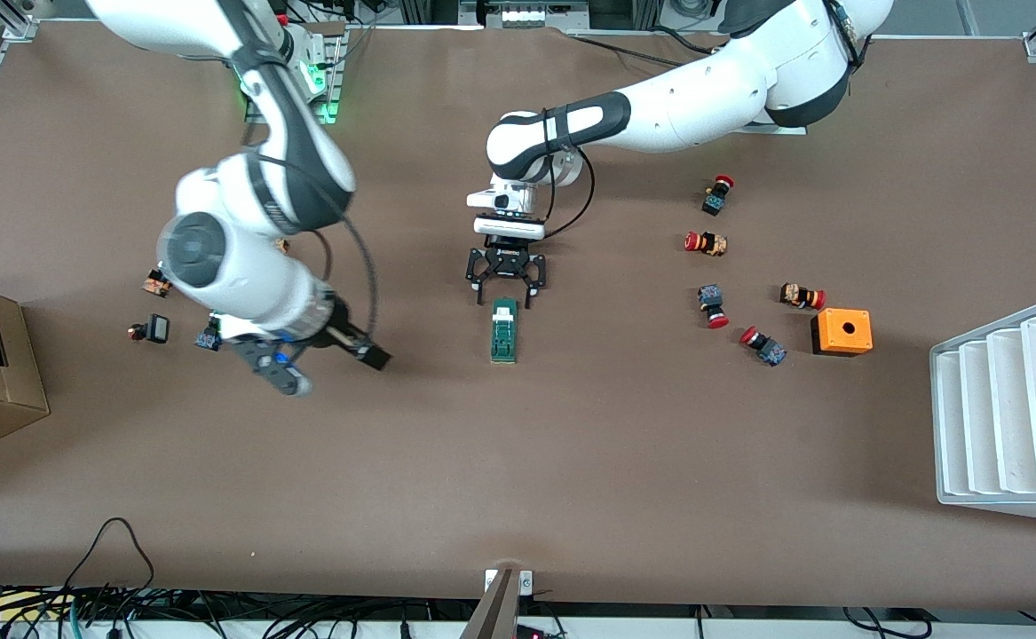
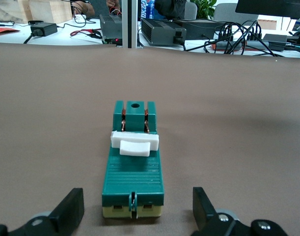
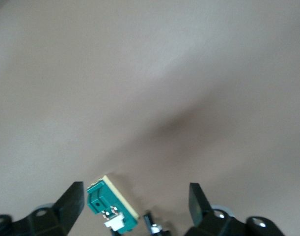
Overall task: Close load switch with both arms
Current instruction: 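Lower the left gripper onto the switch base while the right gripper approaches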
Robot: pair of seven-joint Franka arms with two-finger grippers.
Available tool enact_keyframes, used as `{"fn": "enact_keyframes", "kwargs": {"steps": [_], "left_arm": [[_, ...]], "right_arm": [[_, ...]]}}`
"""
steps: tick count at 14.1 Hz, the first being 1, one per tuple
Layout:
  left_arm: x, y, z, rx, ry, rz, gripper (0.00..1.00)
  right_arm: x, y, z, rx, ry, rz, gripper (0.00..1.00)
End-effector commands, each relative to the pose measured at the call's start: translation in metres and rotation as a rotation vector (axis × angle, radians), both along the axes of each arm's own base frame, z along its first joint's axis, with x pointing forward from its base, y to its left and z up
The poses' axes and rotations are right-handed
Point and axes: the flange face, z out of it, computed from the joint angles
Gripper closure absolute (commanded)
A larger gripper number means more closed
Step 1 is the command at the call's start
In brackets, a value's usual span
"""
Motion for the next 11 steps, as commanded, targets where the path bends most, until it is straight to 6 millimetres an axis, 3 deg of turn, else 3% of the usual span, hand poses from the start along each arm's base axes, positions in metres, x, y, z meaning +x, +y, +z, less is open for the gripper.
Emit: {"fn": "enact_keyframes", "kwargs": {"steps": [1,2,4,6,11], "left_arm": [[0.001,-0.006,-0.008,-0.003,-0.016,-0.007,0.59],[-0.001,-0.007,-0.01,-0.001,-0.015,-0.008,0.76],[-0.001,-0.006,-0.012,0.0,-0.022,0.002,1.0],[0.0,-0.004,-0.014,0.002,-0.023,0.008,1.0],[0.0,-0.004,-0.013,0.003,-0.027,0.013,1.0]], "right_arm": [[-0.012,0.047,-0.019,0.017,-0.009,-0.095,0.19],[-0.017,0.06,-0.029,0.014,-0.007,-0.131,0.25],[-0.026,0.085,-0.05,0.019,-0.005,-0.214,0.27],[-0.036,0.106,-0.073,0.016,0.009,-0.281,0.35],[-0.06,0.142,-0.1,0.008,0.026,-0.395,0.45]]}}
